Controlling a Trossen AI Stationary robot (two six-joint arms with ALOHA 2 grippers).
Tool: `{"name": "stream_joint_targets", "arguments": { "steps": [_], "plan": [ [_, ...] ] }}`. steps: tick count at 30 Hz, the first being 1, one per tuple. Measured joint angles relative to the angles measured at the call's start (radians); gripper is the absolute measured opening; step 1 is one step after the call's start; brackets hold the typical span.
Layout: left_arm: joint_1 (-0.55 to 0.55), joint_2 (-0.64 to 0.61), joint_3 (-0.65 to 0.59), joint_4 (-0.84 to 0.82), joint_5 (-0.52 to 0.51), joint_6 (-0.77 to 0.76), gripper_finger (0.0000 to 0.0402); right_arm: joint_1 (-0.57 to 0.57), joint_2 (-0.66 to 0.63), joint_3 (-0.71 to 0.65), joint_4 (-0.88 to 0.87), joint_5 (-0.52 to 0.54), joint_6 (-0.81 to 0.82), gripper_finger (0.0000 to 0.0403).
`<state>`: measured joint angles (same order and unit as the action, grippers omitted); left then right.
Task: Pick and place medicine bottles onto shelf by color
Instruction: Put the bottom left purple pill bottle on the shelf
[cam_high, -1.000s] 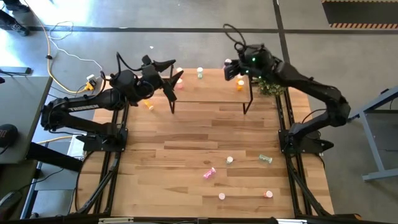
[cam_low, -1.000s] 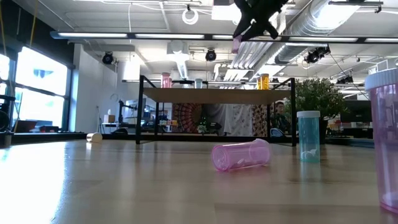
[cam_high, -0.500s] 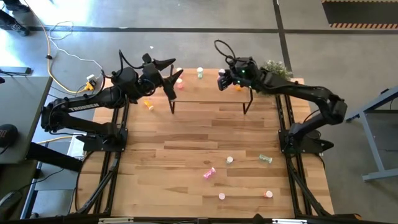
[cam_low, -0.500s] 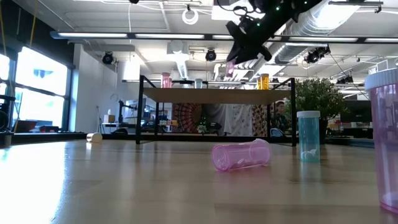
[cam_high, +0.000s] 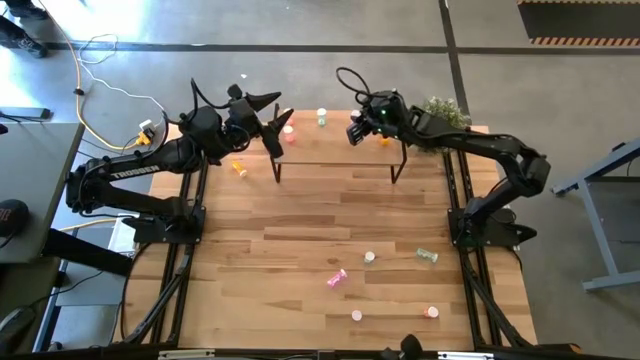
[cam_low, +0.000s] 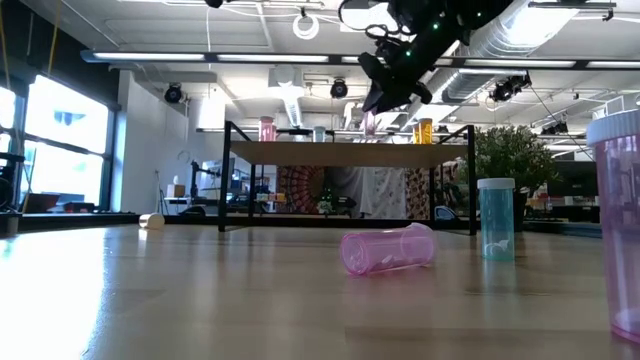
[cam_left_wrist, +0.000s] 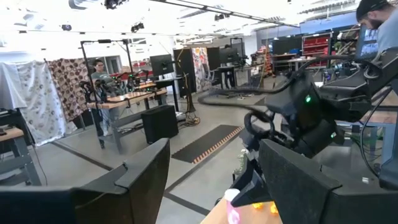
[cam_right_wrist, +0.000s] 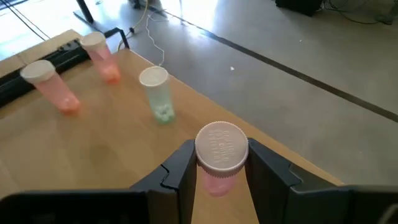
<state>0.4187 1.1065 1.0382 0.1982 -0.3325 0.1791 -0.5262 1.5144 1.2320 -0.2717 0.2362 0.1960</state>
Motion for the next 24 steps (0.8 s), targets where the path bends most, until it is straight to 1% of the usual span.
{"name": "stream_joint_targets", "arguments": {
  "steps": [12,24],
  "plan": [
    [0.000,0.000,0.000,0.000,0.004,0.000,0.0237,-0.004,0.063,0.000,-0.007,0.008,-0.145,0.0108],
    [0.000,0.000,0.000,-0.001,0.004,0.000,0.0237,-0.013,0.077,-0.001,0.000,-0.017,-0.152,0.0108]
  ]
}}
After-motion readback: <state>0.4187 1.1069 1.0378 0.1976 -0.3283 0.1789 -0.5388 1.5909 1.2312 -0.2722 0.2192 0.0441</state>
